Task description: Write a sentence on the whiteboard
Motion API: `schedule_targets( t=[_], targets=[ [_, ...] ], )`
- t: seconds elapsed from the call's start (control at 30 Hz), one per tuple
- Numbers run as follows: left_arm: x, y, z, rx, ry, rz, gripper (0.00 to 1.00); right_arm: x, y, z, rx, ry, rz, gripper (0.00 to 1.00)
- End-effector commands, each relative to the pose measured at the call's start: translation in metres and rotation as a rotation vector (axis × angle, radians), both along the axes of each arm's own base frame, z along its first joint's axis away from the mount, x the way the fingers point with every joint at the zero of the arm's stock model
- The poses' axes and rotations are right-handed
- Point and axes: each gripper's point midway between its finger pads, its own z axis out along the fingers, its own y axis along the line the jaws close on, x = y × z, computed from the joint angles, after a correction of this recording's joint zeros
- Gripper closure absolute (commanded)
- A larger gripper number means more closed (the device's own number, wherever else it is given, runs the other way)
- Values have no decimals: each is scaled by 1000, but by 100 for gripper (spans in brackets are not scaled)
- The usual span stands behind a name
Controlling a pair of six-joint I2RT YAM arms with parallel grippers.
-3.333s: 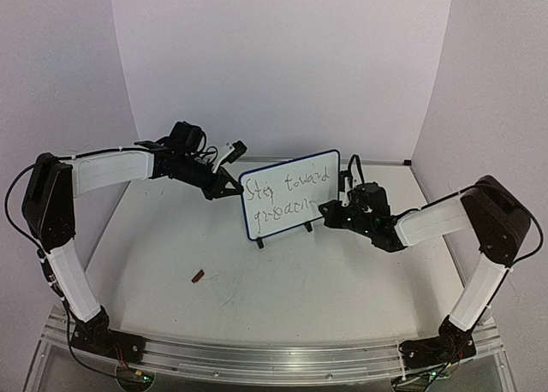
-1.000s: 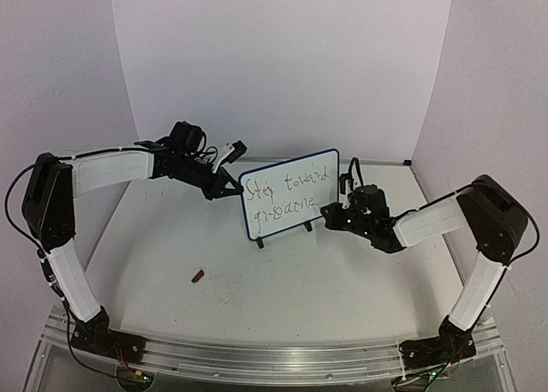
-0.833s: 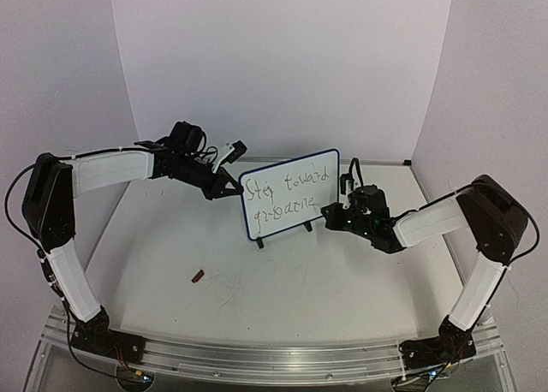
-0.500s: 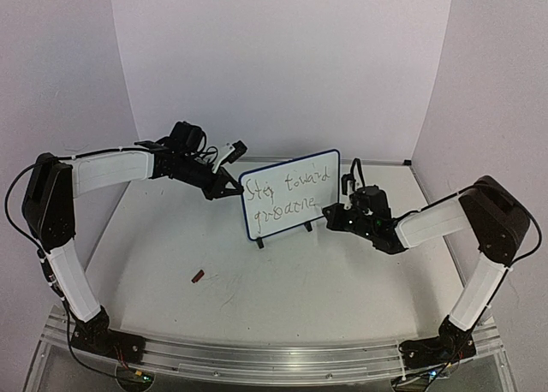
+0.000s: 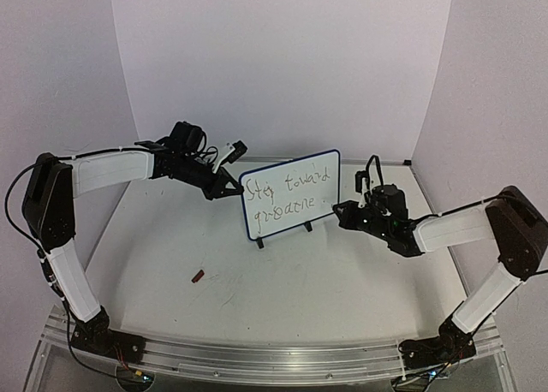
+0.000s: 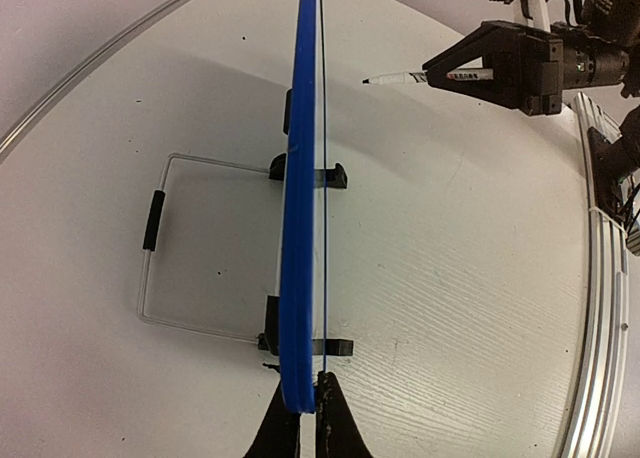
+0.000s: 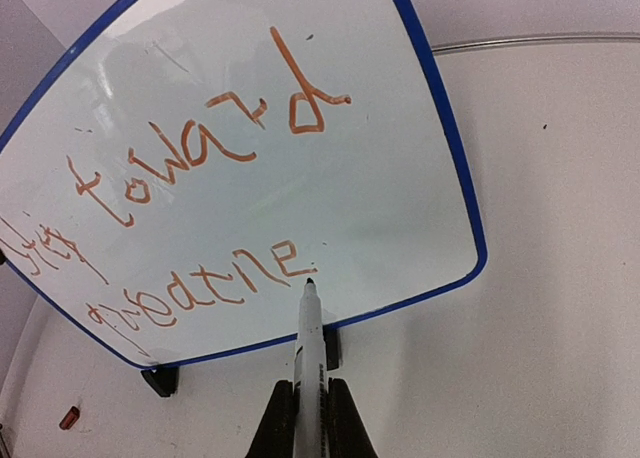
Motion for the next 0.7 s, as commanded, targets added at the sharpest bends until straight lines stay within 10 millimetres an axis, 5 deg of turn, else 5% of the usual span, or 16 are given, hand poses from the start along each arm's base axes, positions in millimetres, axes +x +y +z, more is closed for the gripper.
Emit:
schedule_targets(
  t=[0.0,0.67],
  targets=[
    [-4,13,-42,137,62,16,100,5,-1,7,-1,-20,9,100],
    [-4,13,-42,138,60,16,100,37,17,12,-16,-51,13,100]
  ],
)
